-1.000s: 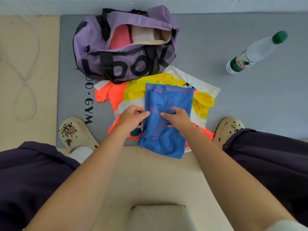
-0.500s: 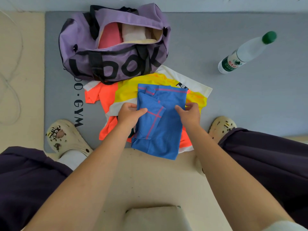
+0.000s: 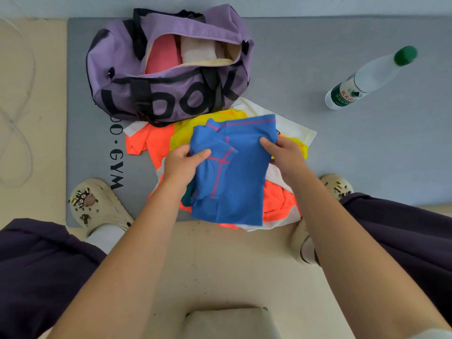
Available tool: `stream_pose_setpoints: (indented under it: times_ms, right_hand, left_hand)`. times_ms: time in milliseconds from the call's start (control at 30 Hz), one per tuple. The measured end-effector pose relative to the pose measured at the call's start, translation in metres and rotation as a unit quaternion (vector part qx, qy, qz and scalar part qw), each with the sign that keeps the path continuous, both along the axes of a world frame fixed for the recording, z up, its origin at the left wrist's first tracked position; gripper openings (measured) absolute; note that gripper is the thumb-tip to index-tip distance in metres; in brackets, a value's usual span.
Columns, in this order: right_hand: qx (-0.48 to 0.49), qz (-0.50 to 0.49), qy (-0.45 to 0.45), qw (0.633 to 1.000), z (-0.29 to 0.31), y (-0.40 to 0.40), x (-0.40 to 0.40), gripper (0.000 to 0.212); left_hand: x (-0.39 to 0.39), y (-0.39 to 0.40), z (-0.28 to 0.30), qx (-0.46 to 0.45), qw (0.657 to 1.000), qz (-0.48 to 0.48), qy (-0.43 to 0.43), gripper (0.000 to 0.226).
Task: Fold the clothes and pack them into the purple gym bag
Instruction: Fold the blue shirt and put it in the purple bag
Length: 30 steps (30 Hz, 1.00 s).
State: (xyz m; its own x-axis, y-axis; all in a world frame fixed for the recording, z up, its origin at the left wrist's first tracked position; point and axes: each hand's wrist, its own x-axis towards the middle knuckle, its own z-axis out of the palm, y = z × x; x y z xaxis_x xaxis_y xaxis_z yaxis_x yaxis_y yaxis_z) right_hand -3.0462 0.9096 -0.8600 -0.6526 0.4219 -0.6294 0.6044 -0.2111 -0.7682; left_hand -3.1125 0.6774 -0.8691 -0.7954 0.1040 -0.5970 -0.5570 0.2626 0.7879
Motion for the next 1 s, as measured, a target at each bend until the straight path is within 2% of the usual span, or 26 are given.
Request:
stream_pose_setpoints:
  times_ms: [133,300,433,533,600,667,767,867,933,1000]
  right_hand:
    - [0.020,0.026,0.012,0.999,0.002,-0.006,-0.022,0.018]
    - [0.096,0.082,-0.114,0.985,-0.008,-0.015,-0.004,0.038]
    - [0.092,0.135,-0.169,0.972,-0.015,-0.020,0.027,0.037]
    - [0.068,0.203,-0.207,0.955,-0.017,-0.022,0.044,0.028]
    - [0.049,0.245,-0.225,0.942,-0.015,-0.023,0.052,0.020]
    - [0.024,0.262,-0.224,0.938,-0.015,-0.023,0.060,0.028]
    - [-0.060,0.202,-0.152,0.966,-0.012,-0.023,0.067,0.028]
    - [-0.145,0.108,-0.090,0.979,-0.007,-0.026,0.075,0.025]
    - [-0.135,0.099,-0.118,0.979,-0.005,-0.029,0.084,0.028]
    - [-0.083,0.120,-0.163,0.976,-0.004,-0.033,0.095,0.030]
  left_hand:
    - [-0.012,-0.004,-0.002,0.015,1.000,-0.006,0.024,0.015]
    - [0.003,-0.015,-0.016,-0.030,0.999,-0.013,-0.036,0.029]
    - [0.028,-0.030,-0.020,-0.032,0.992,-0.015,-0.118,0.028]
    - [0.040,-0.039,-0.019,-0.021,0.983,-0.065,-0.171,0.037]
    - [0.043,-0.044,-0.015,-0.028,0.978,-0.097,-0.181,0.029]
    - [0.044,-0.046,-0.011,-0.036,0.978,-0.111,-0.172,0.023]
    - [0.048,-0.046,-0.004,-0.019,0.986,-0.083,-0.145,0.019]
    - [0.053,-0.043,-0.001,-0.011,0.989,-0.066,-0.130,0.037]
    - [0.060,-0.041,0.001,-0.014,0.988,-0.078,-0.135,0.039]
    - [0.072,-0.041,0.000,-0.021,0.983,-0.103,-0.152,0.030]
